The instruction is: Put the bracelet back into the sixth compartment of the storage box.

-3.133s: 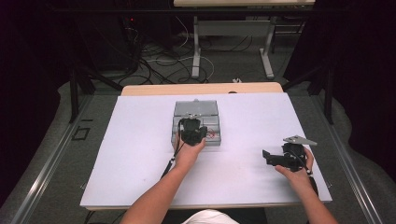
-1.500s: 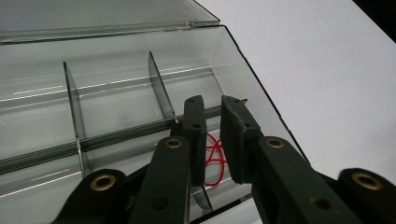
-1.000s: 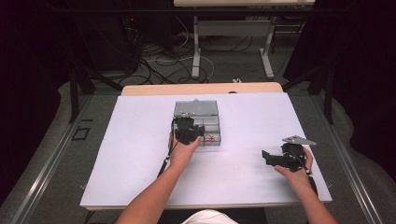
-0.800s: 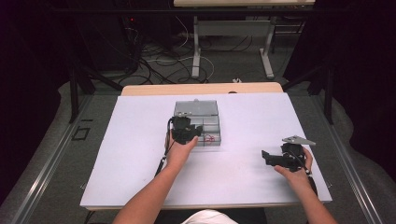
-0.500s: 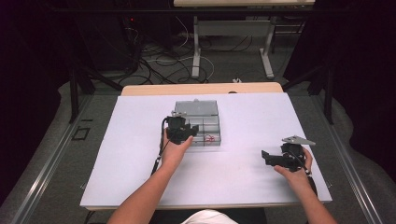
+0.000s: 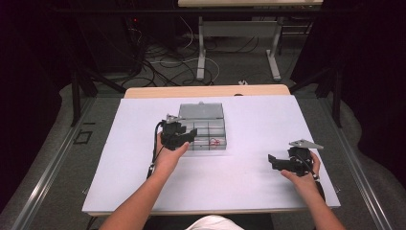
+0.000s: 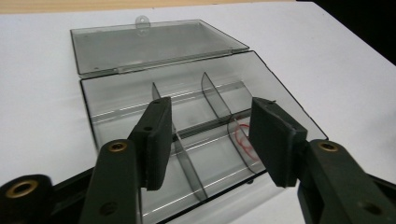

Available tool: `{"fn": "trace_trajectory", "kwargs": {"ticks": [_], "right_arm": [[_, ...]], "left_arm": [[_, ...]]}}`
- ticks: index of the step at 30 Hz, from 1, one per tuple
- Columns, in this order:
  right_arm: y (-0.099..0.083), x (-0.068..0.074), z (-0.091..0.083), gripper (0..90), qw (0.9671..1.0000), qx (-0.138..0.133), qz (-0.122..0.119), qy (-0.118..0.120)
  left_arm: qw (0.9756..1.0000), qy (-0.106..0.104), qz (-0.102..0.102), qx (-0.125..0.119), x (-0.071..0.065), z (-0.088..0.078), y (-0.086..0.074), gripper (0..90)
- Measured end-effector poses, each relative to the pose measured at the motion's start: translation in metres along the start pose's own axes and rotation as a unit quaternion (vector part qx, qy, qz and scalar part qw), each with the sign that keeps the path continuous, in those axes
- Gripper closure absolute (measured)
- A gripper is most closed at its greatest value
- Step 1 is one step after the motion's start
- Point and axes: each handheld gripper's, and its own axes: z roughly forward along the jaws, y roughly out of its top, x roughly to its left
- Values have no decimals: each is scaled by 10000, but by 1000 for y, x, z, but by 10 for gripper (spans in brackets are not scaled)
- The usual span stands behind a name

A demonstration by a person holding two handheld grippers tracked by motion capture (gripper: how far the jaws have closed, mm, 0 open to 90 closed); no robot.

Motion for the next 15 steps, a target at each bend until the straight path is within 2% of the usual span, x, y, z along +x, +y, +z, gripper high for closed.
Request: {"fn": "trace_trajectory", "kwargs": {"ticks": [4,6,8,10,15], "right_arm": [[0,0,0,3,10000,5,13,8],[0,0,0,3,10000,2,32,-5],[0,0,1,3,10000,6,39,-10],[0,0,1,3,10000,-1,20,-13],[0,1,1,3,10000,3,39,-4]], "left_arm": [[9999,113,127,-22,7,-8,-2,437],[9999,108,36,-15,10,-12,-3,411],[9999,132,27,-46,13,-16,-3,386],[9997,176,98,-172,15,-20,-4,374],[9996,168,98,-195,22,-29,-6,351]]}}
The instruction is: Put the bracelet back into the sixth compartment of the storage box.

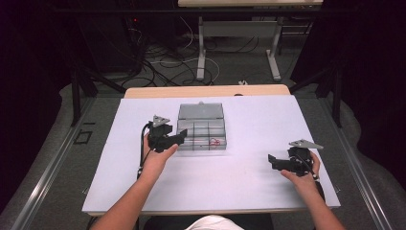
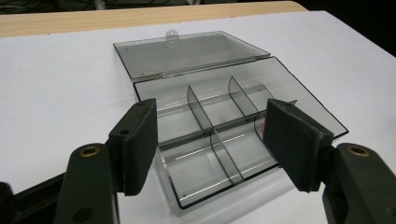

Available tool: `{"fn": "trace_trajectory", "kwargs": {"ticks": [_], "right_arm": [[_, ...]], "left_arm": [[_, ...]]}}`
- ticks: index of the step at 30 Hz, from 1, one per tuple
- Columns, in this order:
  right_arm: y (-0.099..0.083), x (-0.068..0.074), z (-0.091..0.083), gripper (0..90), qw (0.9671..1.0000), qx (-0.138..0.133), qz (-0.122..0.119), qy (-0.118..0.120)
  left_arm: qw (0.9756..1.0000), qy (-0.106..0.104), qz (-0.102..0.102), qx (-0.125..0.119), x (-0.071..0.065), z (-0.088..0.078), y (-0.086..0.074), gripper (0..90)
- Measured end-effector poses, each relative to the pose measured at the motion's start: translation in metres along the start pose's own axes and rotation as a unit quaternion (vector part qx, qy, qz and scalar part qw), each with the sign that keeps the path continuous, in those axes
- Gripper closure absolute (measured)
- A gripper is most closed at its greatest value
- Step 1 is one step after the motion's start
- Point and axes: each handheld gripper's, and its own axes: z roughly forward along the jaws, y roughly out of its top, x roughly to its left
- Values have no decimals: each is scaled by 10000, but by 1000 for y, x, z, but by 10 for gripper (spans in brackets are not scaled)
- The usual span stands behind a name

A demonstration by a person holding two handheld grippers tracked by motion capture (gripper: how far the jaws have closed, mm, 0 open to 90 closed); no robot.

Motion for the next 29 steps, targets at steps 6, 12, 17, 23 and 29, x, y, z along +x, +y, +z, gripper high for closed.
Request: {"fn": "trace_trajectory", "kwargs": {"ticks": [6,12,17,23,29], "right_arm": [[0,0,0,3,10000,-1,2,-10],[0,-1,-1,3,10000,5,-22,-16],[0,0,0,3,10000,4,-2,-19],[0,-1,0,3,10000,0,-7,-29],[0,-1,1,3,10000,5,23,-21]], "left_arm": [[9998,45,153,-84,8,-7,-5,278],[9997,50,218,-91,18,-16,-14,167],[9999,62,65,-135,31,-24,-22,137],[9999,44,-75,-75,45,-33,-33,55],[9998,115,-120,-90,55,-43,-39,5]]}}
